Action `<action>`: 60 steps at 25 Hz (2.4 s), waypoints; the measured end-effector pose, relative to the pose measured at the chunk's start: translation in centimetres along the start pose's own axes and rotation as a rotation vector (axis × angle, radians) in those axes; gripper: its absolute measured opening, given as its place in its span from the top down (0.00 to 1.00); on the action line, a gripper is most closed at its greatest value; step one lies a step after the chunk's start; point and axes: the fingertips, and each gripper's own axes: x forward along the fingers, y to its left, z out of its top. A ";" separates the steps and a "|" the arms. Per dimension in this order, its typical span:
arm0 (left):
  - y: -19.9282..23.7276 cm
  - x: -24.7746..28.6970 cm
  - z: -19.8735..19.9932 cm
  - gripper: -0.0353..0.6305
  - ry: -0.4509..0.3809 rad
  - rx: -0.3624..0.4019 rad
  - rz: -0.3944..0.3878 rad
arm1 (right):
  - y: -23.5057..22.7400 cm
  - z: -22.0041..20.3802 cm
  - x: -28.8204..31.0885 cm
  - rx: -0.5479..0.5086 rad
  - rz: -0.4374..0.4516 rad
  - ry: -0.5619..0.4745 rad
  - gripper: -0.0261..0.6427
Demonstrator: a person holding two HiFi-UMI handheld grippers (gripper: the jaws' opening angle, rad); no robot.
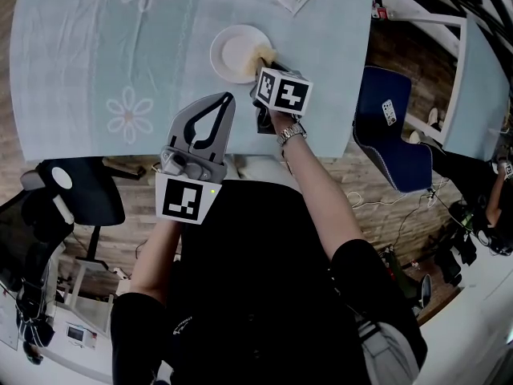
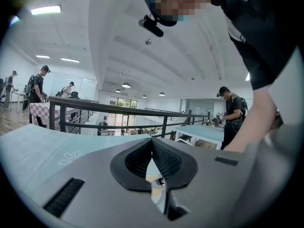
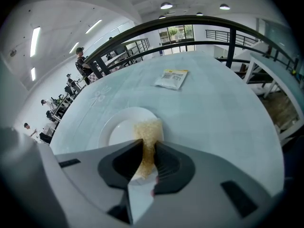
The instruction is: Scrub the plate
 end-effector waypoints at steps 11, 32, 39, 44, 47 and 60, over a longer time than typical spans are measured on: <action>-1.5 -0.8 -0.2 0.93 0.015 0.044 -0.011 | -1.3 -0.8 -1.2 0.020 -0.013 -0.003 0.87; 0.5 -1.0 -1.2 0.93 0.041 0.035 -0.029 | 2.9 -0.2 -3.2 0.083 0.080 -0.026 0.87; 3.1 -1.1 -1.6 0.93 0.058 0.019 -0.013 | 6.6 -0.3 -1.8 0.065 0.141 -0.003 0.87; 4.7 -0.8 -1.9 0.93 0.065 0.005 -0.005 | 8.8 -0.4 -0.2 0.070 0.177 0.027 0.87; 5.3 -0.8 -2.0 0.93 0.068 0.005 -0.008 | 9.6 -0.5 0.3 0.078 0.183 0.036 0.87; 6.2 -0.3 -2.6 0.93 0.084 -0.016 0.000 | 8.4 -1.1 1.3 0.089 0.183 0.046 0.87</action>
